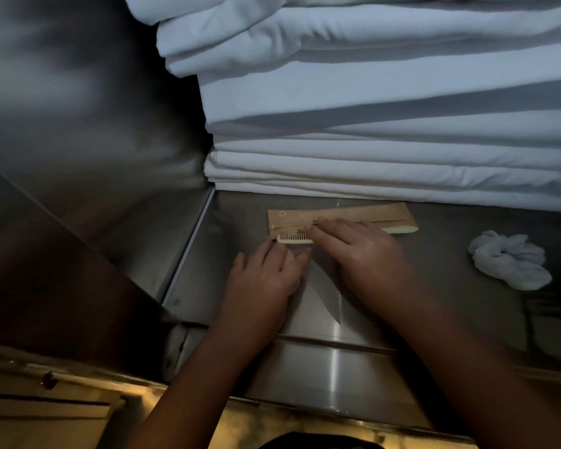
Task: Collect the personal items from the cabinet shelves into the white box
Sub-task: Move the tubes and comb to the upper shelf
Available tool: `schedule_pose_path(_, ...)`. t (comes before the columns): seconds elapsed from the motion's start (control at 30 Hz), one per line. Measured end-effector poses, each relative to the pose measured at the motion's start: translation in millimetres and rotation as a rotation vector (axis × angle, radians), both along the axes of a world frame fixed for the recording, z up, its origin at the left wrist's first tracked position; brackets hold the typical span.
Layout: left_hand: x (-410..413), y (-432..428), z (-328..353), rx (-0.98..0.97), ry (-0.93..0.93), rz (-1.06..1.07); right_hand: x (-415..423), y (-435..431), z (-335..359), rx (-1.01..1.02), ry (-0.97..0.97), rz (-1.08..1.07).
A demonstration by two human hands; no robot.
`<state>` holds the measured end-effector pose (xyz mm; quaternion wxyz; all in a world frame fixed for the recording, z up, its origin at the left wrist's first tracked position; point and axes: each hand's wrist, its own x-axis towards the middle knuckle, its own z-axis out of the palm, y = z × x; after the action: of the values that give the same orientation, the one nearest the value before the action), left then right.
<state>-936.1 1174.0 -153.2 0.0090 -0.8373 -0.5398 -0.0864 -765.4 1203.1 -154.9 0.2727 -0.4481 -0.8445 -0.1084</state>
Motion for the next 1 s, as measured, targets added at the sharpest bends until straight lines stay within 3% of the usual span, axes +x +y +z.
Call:
schedule_pose_path(0.3, 13, -47, 3, 0.172, -0.042, 0.065, 15, -22, 7, 0.038, 0.064, 0.046)
schedule_pose_path(0.6, 11, -127, 1, 0.254, -0.042, 0.236, 1, -62, 8, 0.004, 0.095, 0.263)
schedule_pose_path(1.0, -1, -228, 11, 0.204, -0.019, 0.572, -43, -112, 8, -0.112, 0.089, 0.543)
